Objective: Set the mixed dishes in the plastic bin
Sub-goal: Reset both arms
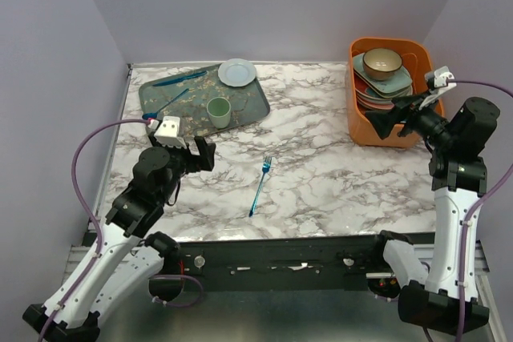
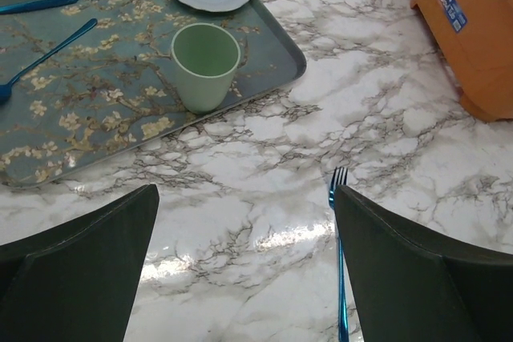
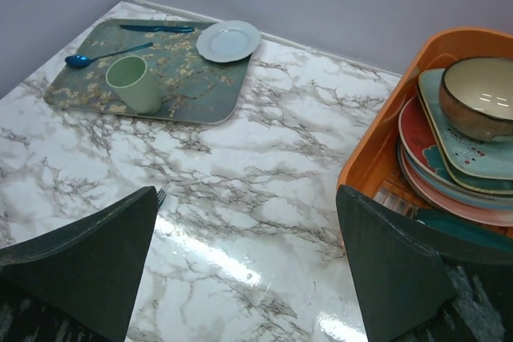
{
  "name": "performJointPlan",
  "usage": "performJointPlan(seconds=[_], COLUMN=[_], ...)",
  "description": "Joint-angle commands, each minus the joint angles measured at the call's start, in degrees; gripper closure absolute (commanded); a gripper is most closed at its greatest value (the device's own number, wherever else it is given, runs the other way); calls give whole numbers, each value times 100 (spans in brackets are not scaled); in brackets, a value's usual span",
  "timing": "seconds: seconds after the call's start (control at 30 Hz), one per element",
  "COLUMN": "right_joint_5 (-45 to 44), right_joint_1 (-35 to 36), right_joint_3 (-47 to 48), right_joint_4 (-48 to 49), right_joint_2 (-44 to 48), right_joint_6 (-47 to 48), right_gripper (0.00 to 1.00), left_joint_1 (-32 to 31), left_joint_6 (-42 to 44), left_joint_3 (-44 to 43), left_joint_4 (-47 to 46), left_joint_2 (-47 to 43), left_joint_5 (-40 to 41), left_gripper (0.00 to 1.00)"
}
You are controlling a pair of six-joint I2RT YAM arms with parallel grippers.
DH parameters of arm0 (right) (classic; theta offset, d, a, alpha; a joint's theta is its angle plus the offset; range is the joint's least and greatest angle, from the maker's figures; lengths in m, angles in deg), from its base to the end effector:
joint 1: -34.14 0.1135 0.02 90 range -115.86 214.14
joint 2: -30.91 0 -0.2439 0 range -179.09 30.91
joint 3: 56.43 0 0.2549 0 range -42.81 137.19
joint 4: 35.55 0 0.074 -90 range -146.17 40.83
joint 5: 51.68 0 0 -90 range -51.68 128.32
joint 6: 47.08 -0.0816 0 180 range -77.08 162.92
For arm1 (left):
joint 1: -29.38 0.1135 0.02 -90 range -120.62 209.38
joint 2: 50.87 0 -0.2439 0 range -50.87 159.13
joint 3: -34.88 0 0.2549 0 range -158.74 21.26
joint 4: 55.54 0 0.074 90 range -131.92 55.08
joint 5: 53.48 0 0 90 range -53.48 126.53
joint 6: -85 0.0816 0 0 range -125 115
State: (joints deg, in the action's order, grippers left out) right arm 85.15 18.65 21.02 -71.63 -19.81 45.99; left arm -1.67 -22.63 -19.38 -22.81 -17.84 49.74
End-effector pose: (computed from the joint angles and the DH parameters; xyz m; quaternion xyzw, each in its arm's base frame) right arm 0.2292 -0.0018 0.3959 -0.1800 0.7233 0.2032 0.6349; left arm 0.1839 -0.0890 0.3082 0.0175 0.7725 -0.1778 0.6094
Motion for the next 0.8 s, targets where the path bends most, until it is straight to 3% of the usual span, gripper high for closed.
performJointPlan(seconds=[0.0,0.47,0.77], right_joint_5=[248,-1254,-1492], right_joint_1=[-42,-42,-42], right_joint_3=[86,-108,-126], right_joint_4=[-233,-277,-338], right_joint_2=[264,1081,1152], right_joint_6=[-281,-966,-958], right_gripper=[0,0,0], left_joint_1=[169,169,169], left_joint_6=[-373,-197,-241], left_joint_3=[-277,-646,-726], left_joint_4=[110,901,1006], left_joint_2=[-51,-658,-720], left_joint_5=[146,621,577], left_gripper=[1,1,1])
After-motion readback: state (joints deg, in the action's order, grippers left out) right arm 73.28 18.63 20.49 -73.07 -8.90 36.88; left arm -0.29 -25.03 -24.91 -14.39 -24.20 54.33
